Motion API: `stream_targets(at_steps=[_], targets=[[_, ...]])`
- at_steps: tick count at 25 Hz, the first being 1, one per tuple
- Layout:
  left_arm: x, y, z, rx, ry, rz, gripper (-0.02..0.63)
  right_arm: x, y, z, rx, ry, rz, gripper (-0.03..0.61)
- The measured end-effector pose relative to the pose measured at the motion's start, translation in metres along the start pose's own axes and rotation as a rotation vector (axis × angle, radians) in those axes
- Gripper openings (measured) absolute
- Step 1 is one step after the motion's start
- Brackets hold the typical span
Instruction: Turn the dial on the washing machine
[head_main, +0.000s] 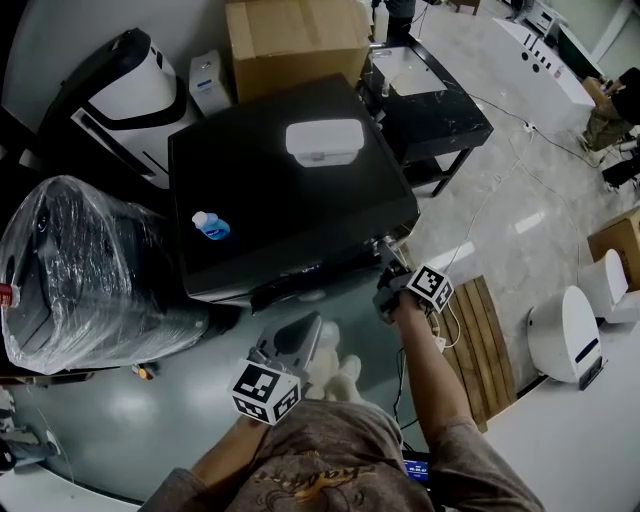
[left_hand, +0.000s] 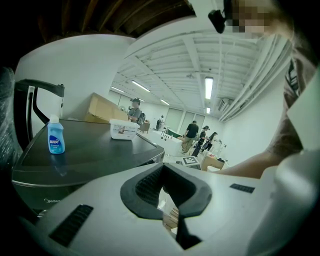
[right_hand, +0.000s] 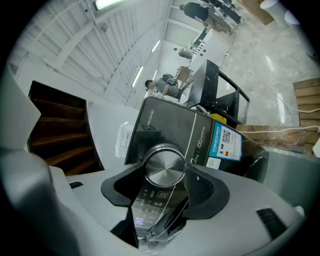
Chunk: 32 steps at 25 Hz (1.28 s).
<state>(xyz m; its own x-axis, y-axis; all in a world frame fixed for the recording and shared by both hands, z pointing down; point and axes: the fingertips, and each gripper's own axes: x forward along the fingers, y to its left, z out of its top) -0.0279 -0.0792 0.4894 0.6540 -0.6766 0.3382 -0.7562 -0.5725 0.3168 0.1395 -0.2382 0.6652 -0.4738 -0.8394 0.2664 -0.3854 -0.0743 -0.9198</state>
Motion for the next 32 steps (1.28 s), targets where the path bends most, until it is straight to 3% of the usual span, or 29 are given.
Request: stream_targets(at_steps=[8,13,15,26,32], targets=[[0.001,0.002,-0.001,-0.007,0.005,0.0,-0.003,0.001,-0.005,0.0,0.196,-0.031,0.018,0.247],[0.001,-0.001,-0.002,-0.006,0.005,-0.002,-0.002,-0.001,-0.01,-0.002,0.395,-0.072,0.04,0.247],[0.0,-0.001,-0.003,-0.004,0.005,-0.003,-0.003,-0.002,-0.009,-0.003,0.395,-0.072,0.031,0.247],[-0.004,0.005,-0.004,-0.014,0.005,0.006,-0.003,-0.006,0.01,0.005,-0.053,-0.036,-0.029,0.262],[-0.002,0.001,-0.004,-0.015,0.005,-0.002,-0.003,-0.007,0.016,-0.005,-0.588,0.065,-0.103,0.264]])
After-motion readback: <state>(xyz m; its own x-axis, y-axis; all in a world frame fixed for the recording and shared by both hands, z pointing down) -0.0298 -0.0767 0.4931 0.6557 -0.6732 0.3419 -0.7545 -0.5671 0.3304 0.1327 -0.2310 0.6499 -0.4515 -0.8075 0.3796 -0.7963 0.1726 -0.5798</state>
